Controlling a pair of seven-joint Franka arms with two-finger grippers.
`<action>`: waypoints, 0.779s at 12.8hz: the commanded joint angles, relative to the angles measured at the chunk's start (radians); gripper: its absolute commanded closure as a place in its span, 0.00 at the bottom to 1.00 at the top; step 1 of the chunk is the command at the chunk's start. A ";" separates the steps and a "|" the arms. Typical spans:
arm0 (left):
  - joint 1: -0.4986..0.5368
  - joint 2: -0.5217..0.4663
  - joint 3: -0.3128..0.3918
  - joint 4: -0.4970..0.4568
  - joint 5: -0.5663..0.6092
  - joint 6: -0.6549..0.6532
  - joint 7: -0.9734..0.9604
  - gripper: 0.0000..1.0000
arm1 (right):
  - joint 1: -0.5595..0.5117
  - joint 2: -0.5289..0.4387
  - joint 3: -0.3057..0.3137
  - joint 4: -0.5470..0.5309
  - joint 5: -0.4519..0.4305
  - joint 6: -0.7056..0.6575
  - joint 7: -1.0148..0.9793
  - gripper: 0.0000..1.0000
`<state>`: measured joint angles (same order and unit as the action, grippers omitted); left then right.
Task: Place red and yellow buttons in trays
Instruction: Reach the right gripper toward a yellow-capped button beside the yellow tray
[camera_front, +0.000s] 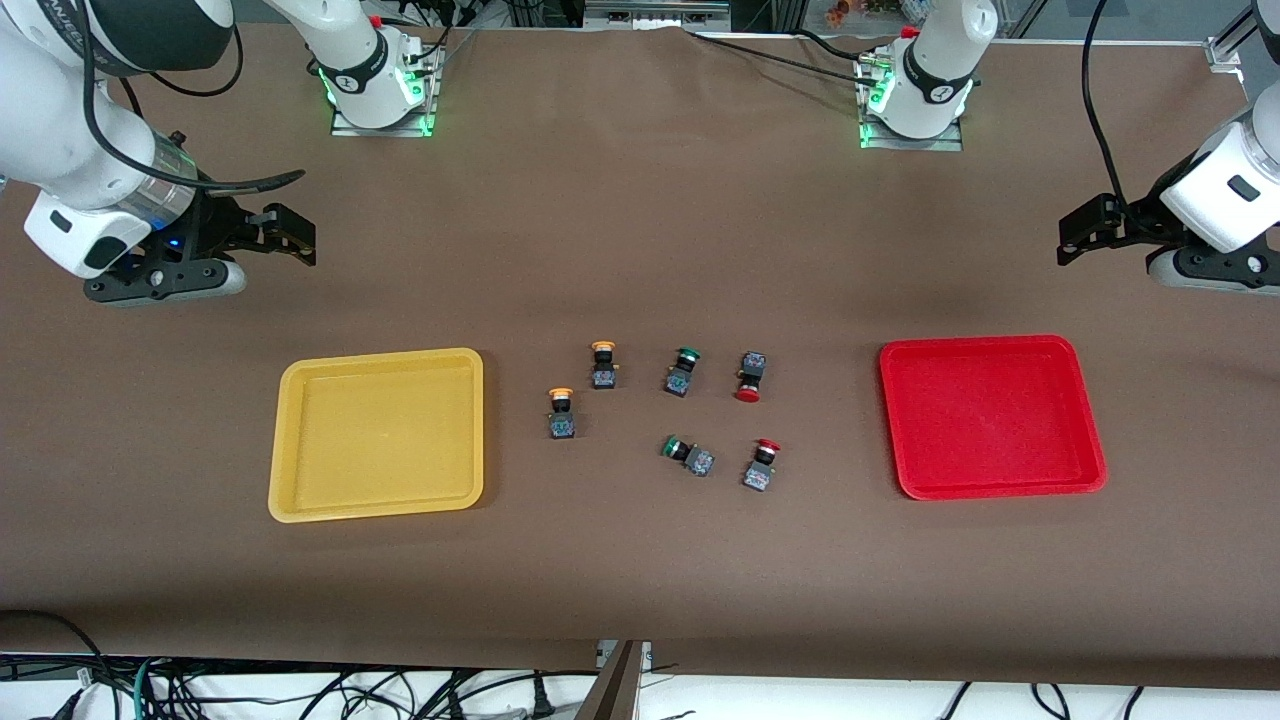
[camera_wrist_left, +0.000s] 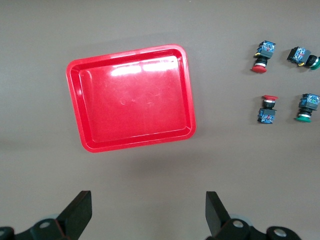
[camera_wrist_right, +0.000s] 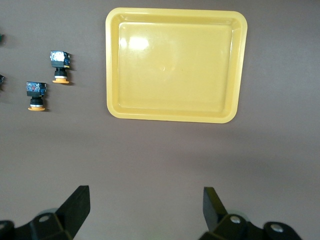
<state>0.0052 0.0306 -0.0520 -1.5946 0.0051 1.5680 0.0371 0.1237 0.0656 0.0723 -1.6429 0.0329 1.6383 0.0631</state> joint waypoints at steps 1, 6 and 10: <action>-0.001 -0.006 -0.003 0.013 -0.004 -0.022 -0.013 0.00 | -0.016 -0.013 0.027 0.003 -0.013 -0.018 0.015 0.00; 0.001 -0.006 -0.003 0.013 -0.004 -0.022 -0.013 0.00 | 0.005 0.034 0.029 0.029 -0.011 -0.011 0.017 0.00; -0.001 -0.005 -0.002 0.013 -0.004 -0.017 -0.014 0.00 | 0.135 0.240 0.029 0.031 0.015 0.186 0.133 0.00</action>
<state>0.0051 0.0300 -0.0527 -1.5934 0.0051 1.5654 0.0288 0.2065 0.1835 0.0995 -1.6404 0.0397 1.7379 0.1110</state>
